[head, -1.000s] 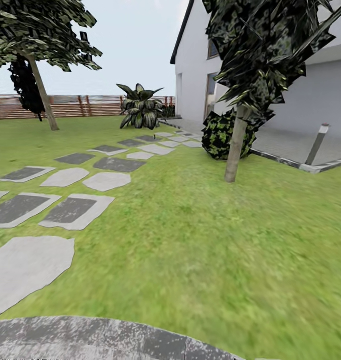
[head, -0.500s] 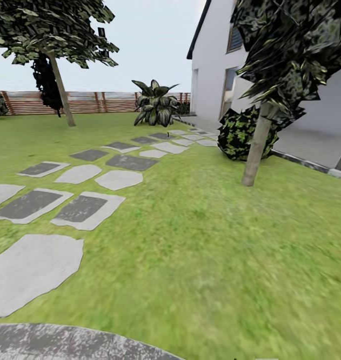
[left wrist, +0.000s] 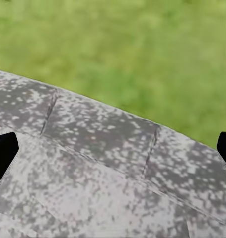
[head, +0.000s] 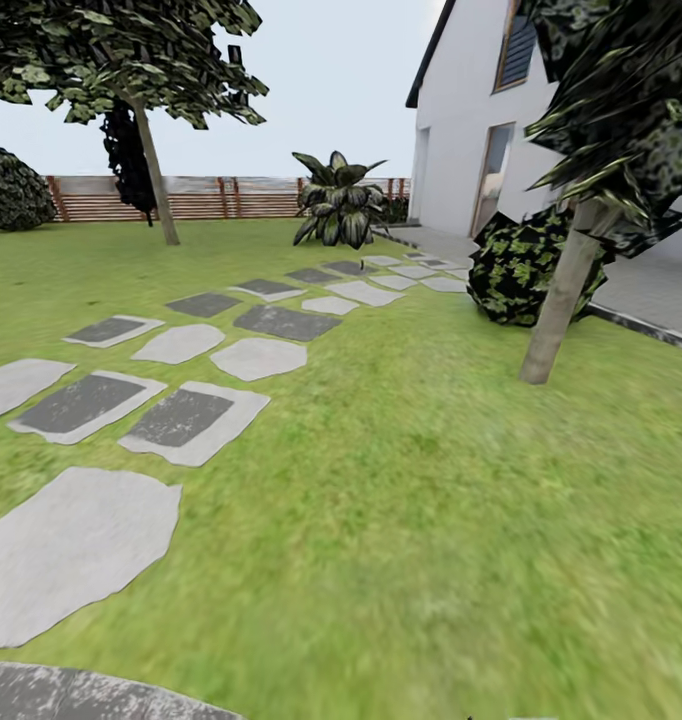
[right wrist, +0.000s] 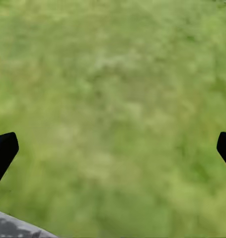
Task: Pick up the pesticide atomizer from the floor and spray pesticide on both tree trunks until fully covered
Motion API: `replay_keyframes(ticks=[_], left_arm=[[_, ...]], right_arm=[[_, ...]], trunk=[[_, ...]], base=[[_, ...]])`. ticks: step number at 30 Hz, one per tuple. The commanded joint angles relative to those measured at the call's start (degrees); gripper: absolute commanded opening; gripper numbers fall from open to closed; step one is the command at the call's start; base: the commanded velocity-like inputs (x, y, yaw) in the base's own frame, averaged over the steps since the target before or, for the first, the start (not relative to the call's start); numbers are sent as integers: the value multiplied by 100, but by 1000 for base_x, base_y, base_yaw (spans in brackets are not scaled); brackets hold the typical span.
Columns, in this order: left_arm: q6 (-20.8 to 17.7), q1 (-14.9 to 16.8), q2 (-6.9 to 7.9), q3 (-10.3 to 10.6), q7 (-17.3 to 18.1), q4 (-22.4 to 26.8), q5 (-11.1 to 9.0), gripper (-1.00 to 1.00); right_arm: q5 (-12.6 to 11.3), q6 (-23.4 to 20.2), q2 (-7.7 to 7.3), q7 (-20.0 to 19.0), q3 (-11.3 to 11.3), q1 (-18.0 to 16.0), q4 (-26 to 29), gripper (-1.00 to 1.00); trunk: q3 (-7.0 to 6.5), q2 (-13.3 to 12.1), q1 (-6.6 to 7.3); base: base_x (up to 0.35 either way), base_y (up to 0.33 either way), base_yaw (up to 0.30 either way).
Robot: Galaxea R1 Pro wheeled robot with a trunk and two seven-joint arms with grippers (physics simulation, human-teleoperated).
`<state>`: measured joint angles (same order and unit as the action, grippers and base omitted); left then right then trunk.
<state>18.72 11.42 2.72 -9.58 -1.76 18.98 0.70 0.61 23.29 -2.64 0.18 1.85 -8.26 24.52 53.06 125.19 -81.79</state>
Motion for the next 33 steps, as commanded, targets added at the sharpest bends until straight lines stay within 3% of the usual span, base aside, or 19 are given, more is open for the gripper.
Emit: replay_keyframes(ticks=[1,21,33], left_arm=[[0,0,0,0,0,0,0,100],[-40,69,-22,39,14,76,-4,100],[-1,24,0,64,7,5,7,100]], right_arm=[[0,0,0,0,0,0,0,100],[-9,17,-17,-9,9,0,9,100],[-9,17,-18,-9,9,-1,13,100]], trunk=[[4,0,0],[13,0,0],[95,0,0]], base=[[338,0,75],[338,0,6],[338,0,-75]])
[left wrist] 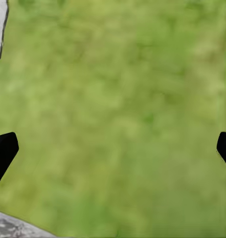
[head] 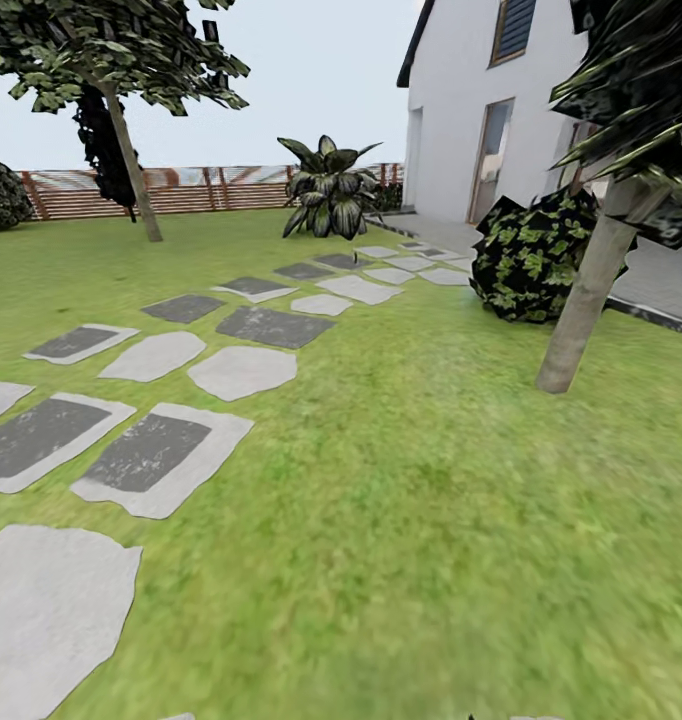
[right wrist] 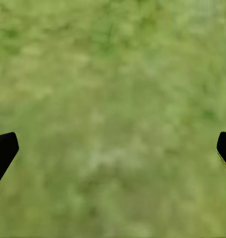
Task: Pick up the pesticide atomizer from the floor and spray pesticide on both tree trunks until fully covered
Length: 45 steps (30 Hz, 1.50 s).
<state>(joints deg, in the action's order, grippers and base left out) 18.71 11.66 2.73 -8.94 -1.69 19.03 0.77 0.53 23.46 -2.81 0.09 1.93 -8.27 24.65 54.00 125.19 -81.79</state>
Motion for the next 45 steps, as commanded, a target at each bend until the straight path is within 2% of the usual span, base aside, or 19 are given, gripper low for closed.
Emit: replay_keyframes(ticks=[1,23,45], left_arm=[[0,-2,0,2,1,-2,1,100],[-1,-19,-7,13,3,-12,4,100],[1,-10,-26,15,10,-6,126,100]], right_arm=[[0,0,0,2,0,0,2,100],[0,0,-8,9,0,0,1,100],[0,1,-9,9,22,0,-3,100]], trunk=[[4,0,0],[11,0,0],[11,0,0]], base=[[338,0,-43],[338,0,-4],[338,0,0]])
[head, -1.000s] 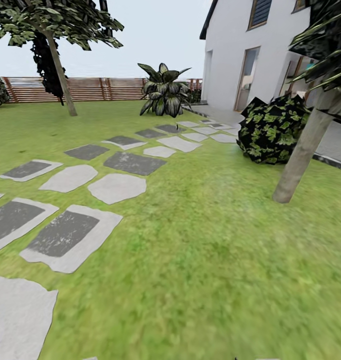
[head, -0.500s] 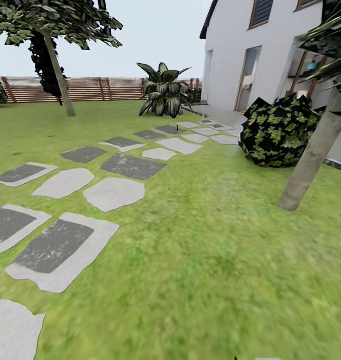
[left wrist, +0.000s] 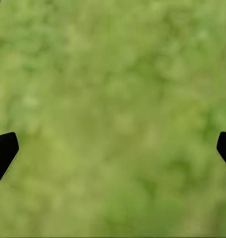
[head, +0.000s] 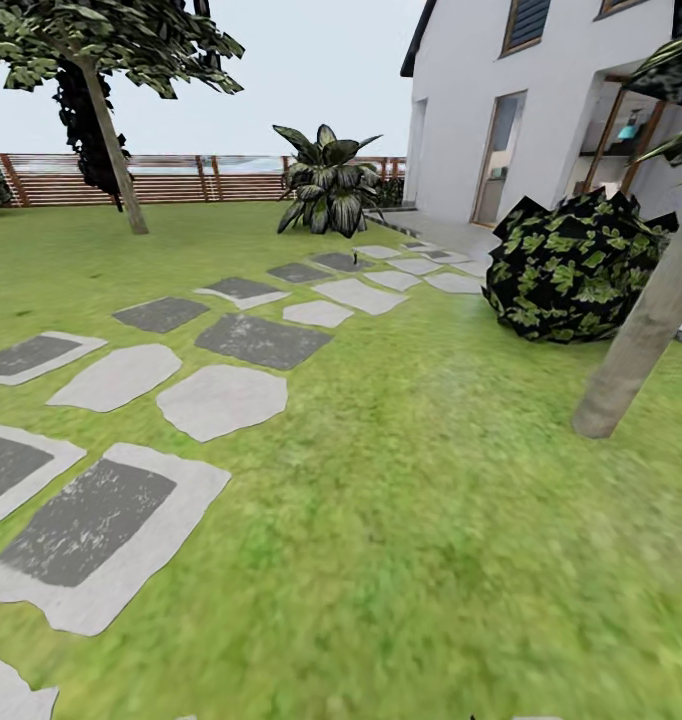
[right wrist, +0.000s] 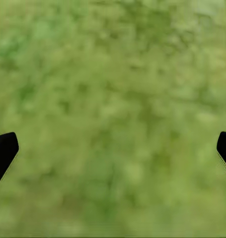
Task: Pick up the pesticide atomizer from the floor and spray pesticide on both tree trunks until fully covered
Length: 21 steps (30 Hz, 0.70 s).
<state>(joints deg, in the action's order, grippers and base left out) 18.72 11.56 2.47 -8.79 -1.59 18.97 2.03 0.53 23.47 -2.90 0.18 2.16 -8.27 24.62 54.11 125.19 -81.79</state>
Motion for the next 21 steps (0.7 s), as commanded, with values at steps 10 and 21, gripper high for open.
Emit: replay_keyframes(ticks=[10,21], left_arm=[[-8,37,-1,0,-2,2,169,100],[-7,39,-2,1,1,-7,175,100]], right_arm=[[0,0,0,0,3,0,9,100],[0,5,0,0,-5,-1,31,100]], trunk=[[0,0,0],[0,0,0]], base=[[338,0,0],[338,0,0]])
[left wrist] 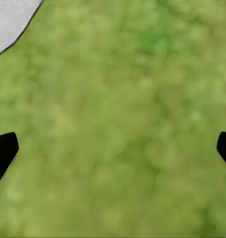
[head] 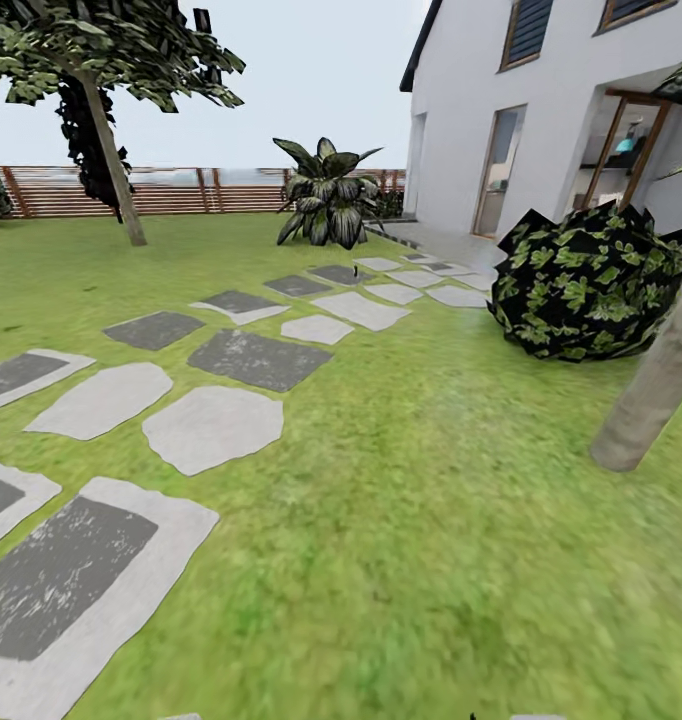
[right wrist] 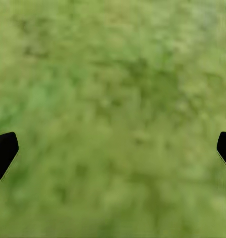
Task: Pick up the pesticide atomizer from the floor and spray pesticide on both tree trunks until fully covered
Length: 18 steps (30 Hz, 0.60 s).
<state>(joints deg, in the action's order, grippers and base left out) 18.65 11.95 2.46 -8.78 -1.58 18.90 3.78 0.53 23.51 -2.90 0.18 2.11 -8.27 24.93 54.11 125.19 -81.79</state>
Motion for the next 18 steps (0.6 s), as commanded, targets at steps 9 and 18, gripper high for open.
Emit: replay_keyframes(ticks=[9,18], left_arm=[[-1,0,20,-7,-9,0,2,100],[-2,0,19,-10,-9,0,0,100]], right_arm=[[-9,4,-5,-10,4,1,10,100],[-2,-3,0,-9,-18,1,-20,100]], trunk=[[0,0,0],[0,0,0]], base=[[338,0,0],[338,0,0]])
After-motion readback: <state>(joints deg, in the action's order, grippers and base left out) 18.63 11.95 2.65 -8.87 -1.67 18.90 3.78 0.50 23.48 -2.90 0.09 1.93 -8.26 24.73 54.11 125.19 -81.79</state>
